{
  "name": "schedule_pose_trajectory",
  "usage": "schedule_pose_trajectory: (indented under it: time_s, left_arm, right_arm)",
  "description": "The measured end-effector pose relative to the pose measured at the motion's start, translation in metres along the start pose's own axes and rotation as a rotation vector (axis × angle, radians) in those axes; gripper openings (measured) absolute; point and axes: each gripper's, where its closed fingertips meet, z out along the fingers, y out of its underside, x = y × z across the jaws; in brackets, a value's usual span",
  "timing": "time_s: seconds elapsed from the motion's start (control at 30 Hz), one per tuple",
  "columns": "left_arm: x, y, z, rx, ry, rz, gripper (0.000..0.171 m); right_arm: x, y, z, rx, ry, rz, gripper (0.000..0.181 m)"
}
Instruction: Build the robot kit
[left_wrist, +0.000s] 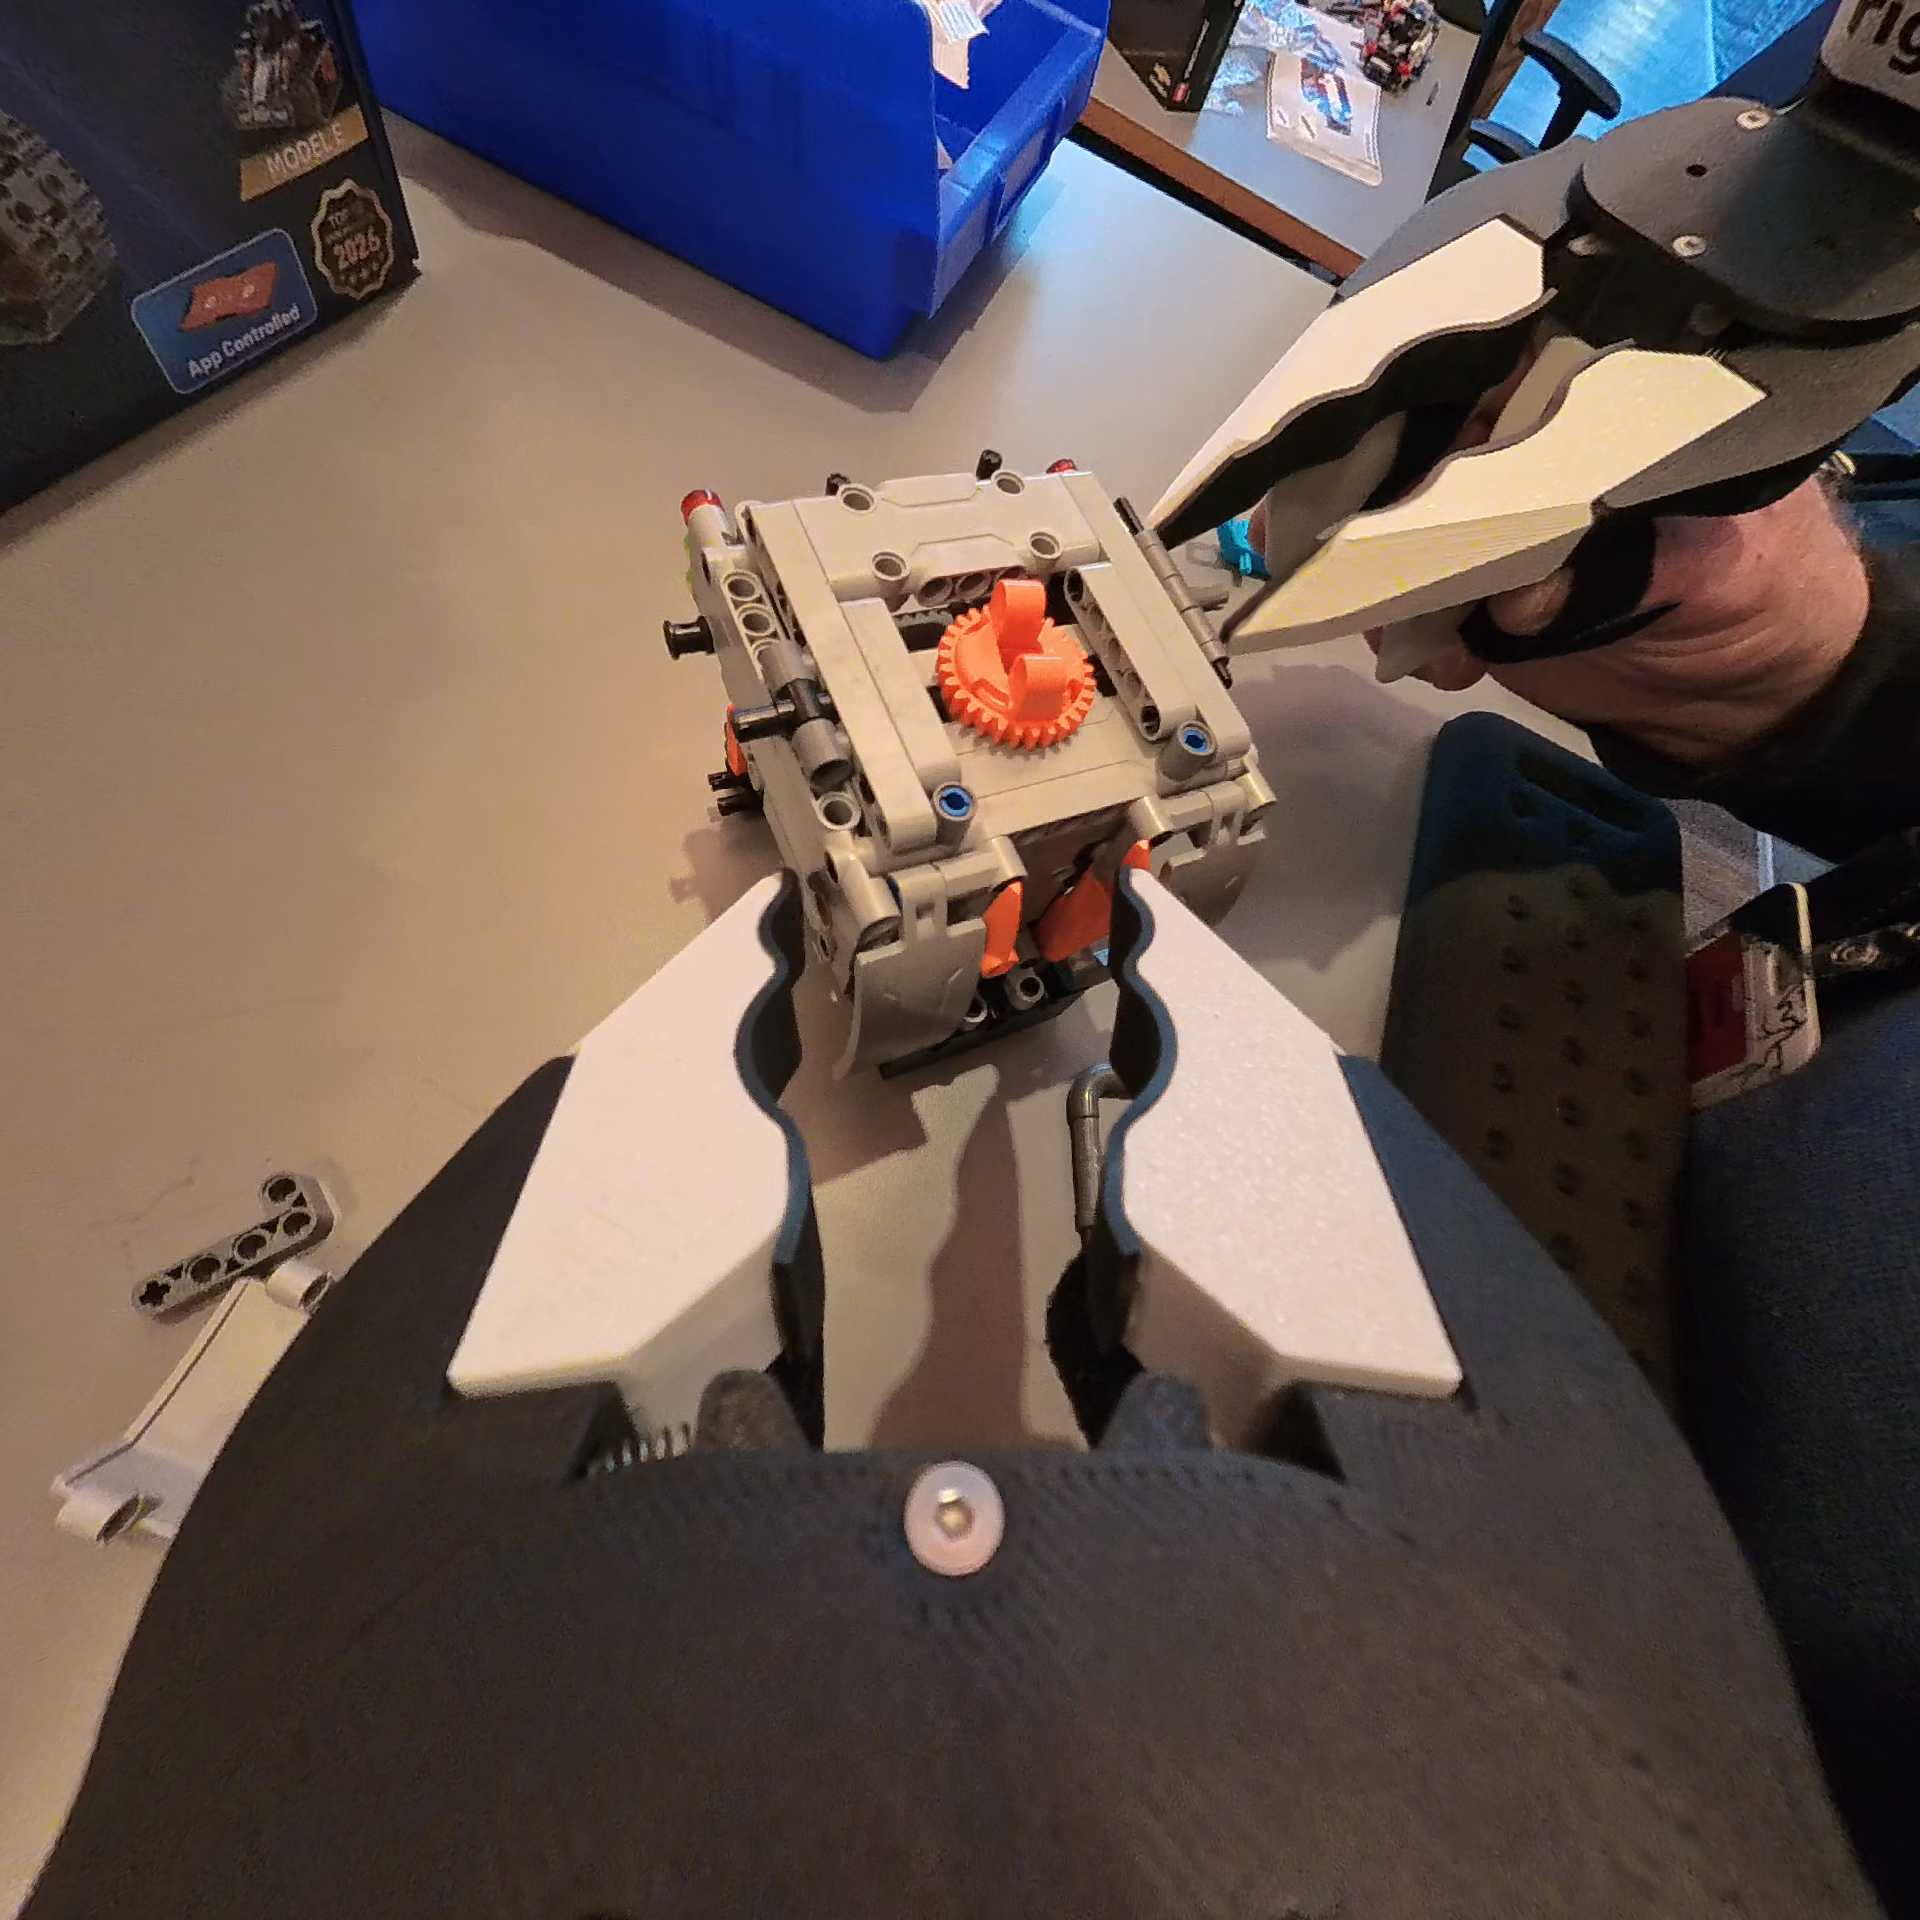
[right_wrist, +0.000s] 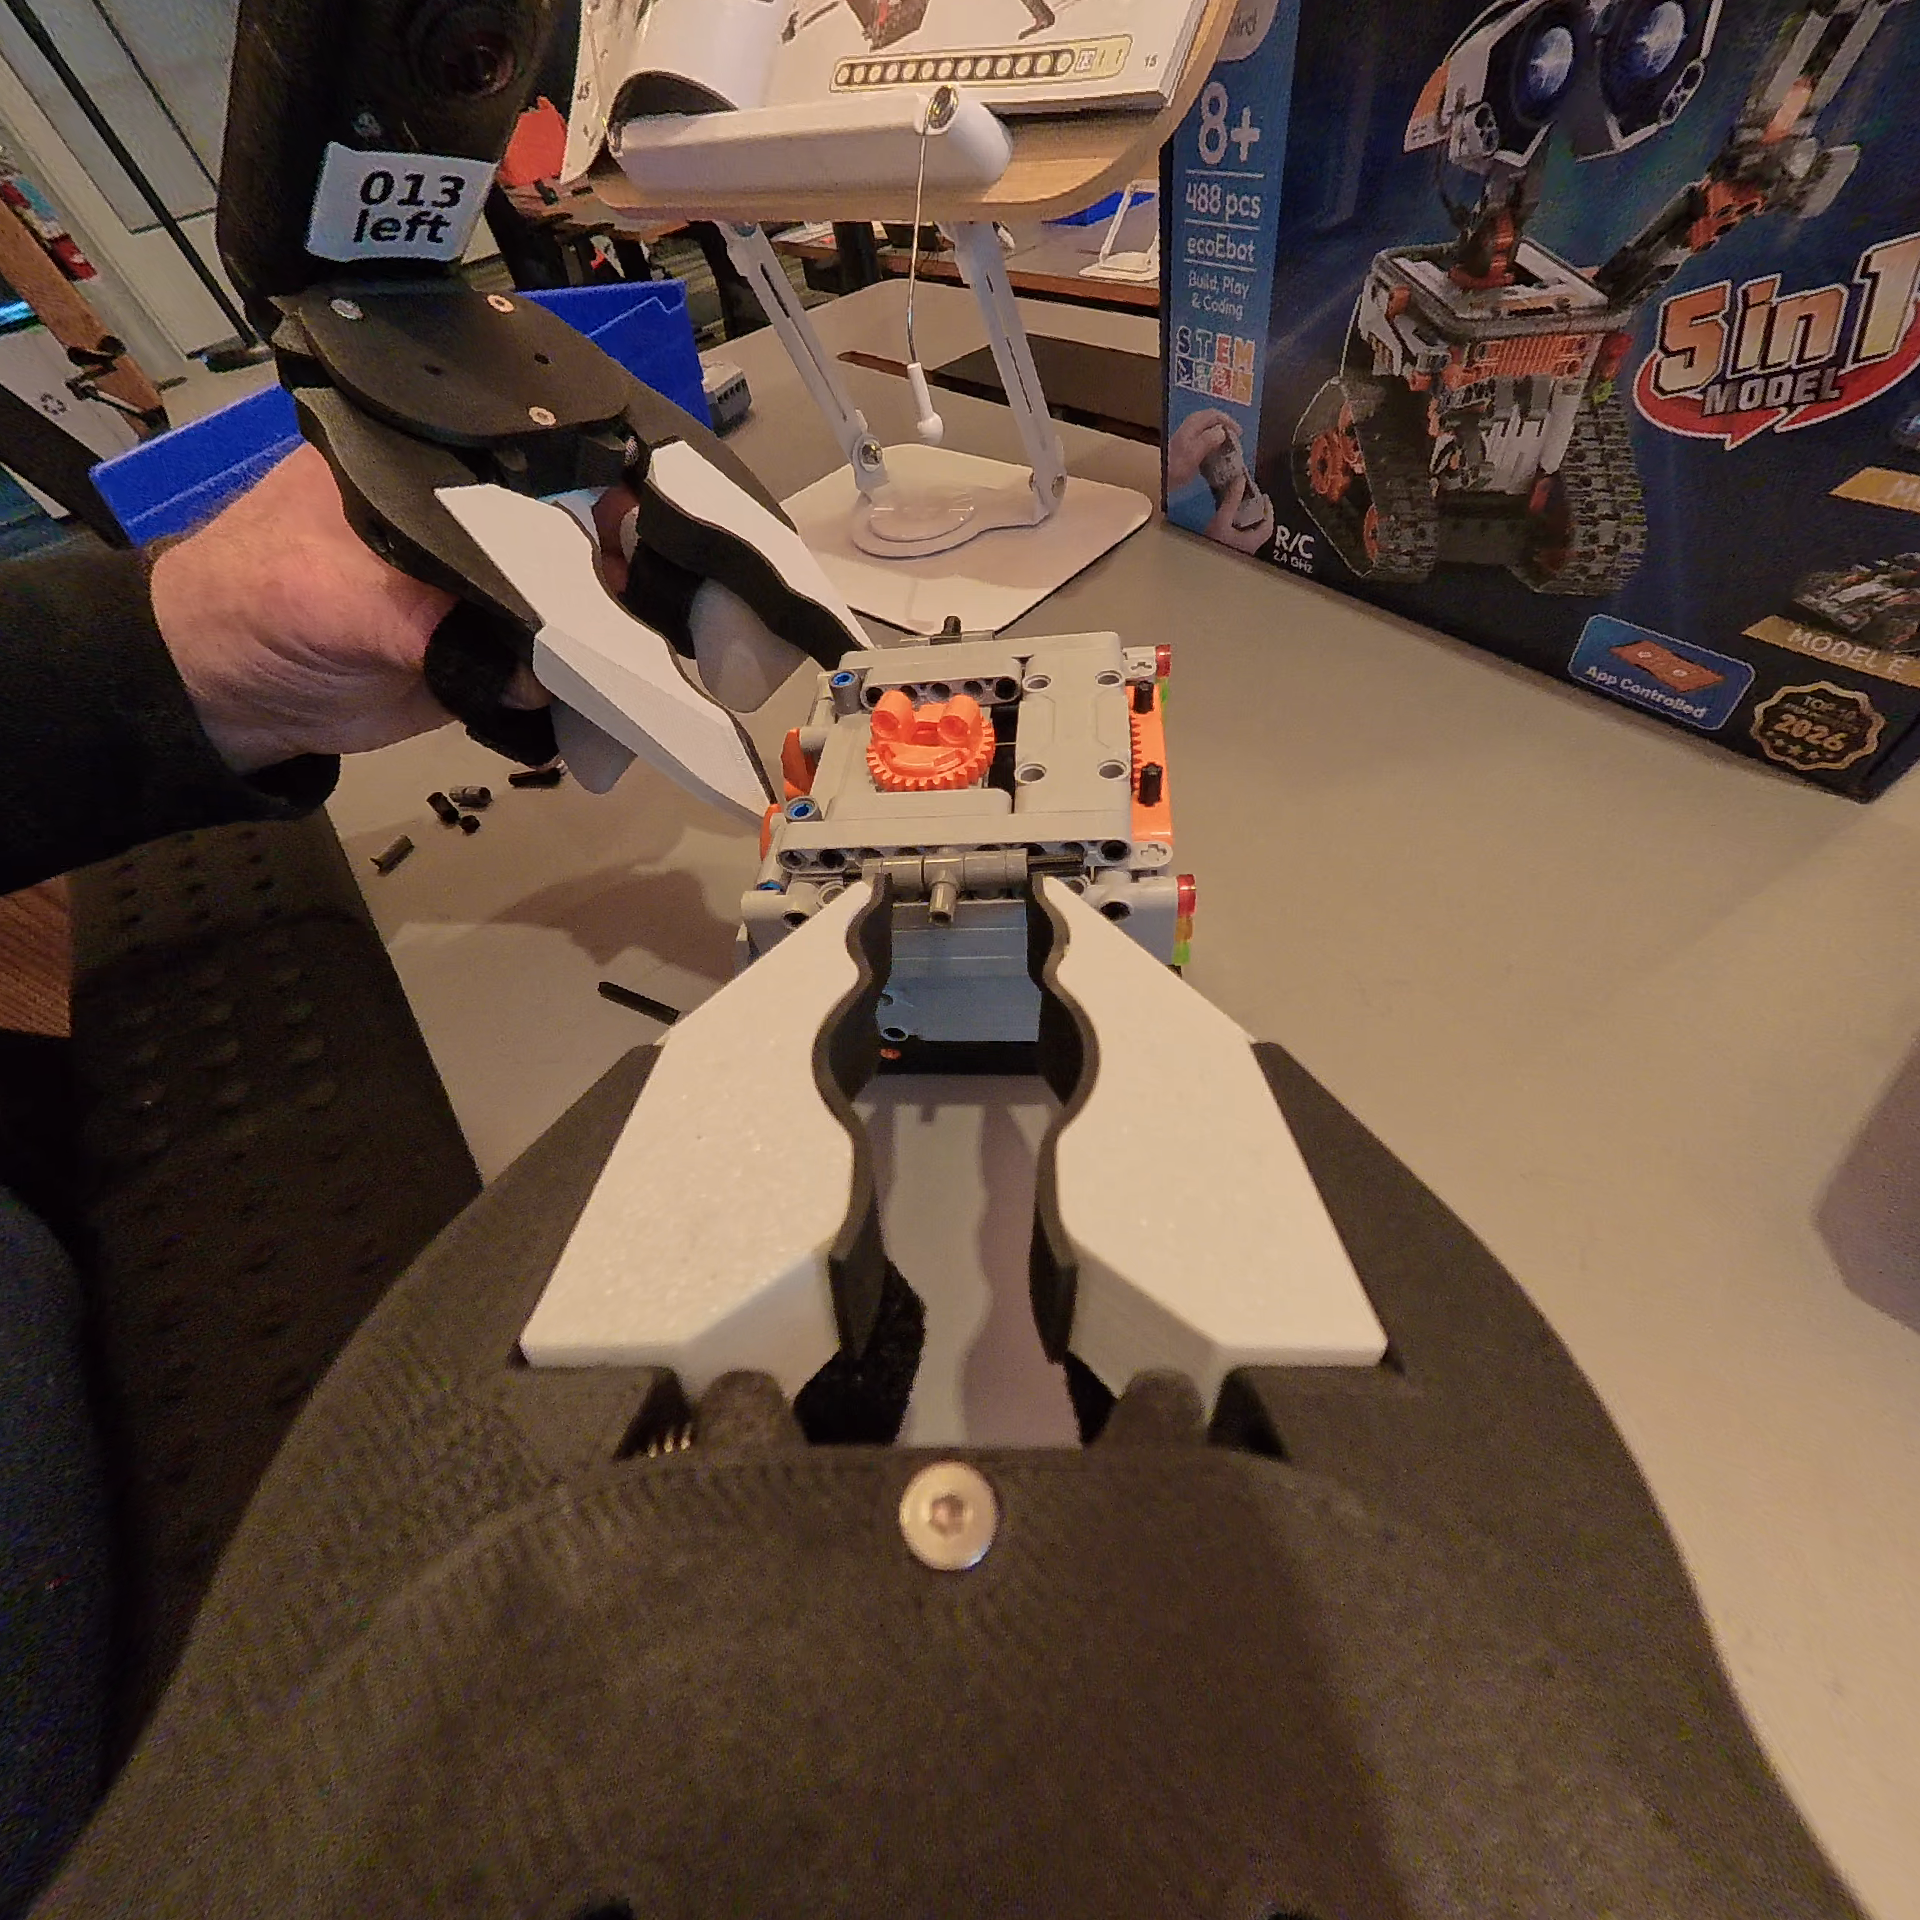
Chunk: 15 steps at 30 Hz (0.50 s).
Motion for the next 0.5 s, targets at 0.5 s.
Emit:
schedule_pose_trajectory:
  time_s: [0.5]
  left_arm:
    - [-0.002, -0.025, -0.007, 0.154, 0.140, -0.148, 0.064]
  right_arm:
    - [0.000, 0.002, 0.001, 0.000, -0.023, 0.023, 0.008]
